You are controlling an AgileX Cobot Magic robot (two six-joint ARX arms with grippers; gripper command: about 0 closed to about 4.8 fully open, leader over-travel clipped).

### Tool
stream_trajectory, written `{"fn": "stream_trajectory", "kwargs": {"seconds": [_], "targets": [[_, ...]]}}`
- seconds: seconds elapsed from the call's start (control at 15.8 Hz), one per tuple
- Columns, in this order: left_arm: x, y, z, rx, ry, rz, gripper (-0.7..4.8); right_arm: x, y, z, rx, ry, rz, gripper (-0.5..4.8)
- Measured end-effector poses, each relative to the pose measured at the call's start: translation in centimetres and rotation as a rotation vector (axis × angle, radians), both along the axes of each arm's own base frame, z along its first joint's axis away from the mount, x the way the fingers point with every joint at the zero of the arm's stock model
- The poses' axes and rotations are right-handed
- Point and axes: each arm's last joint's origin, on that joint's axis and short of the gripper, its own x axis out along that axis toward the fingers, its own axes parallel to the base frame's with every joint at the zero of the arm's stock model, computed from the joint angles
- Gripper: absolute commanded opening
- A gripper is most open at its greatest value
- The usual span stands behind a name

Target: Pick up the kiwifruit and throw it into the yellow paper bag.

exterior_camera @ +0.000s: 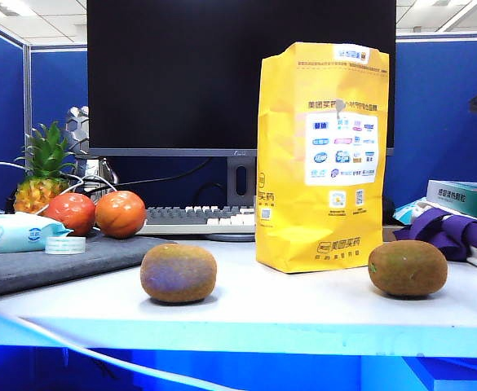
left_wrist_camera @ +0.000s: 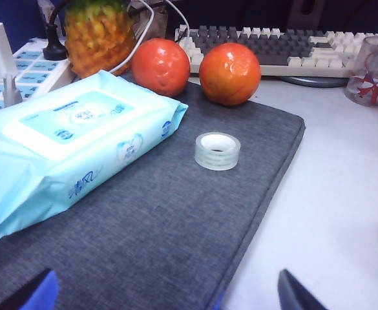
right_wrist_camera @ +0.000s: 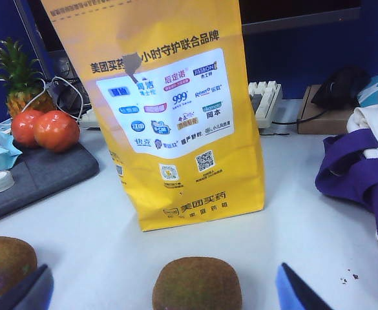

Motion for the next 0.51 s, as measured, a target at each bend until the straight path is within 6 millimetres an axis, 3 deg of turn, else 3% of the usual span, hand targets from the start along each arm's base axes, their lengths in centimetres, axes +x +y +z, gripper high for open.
{"fn": "stream_trajectory", "kwargs": {"seconds": [0.25, 0.38, 0.51], "targets": [[0.0, -0.1, 0.0, -0.009, 0.006, -0.047, 4.79, 0.0, 0.0, 0.0, 0.0, 0.0, 0.001, 4.79], [0.0, -0.3, 0.1, -0.092, 0.005, -0.074, 4.79, 0.0, 0.0, 0.1, 0.002, -0.006, 0.001, 4.79], [0.0, -0.8, 1.4, -0.229, -0.089, -0.244, 4.79, 0.0, 0.0, 0.4, 0.009, -0.036, 0.001, 4.79]]}}
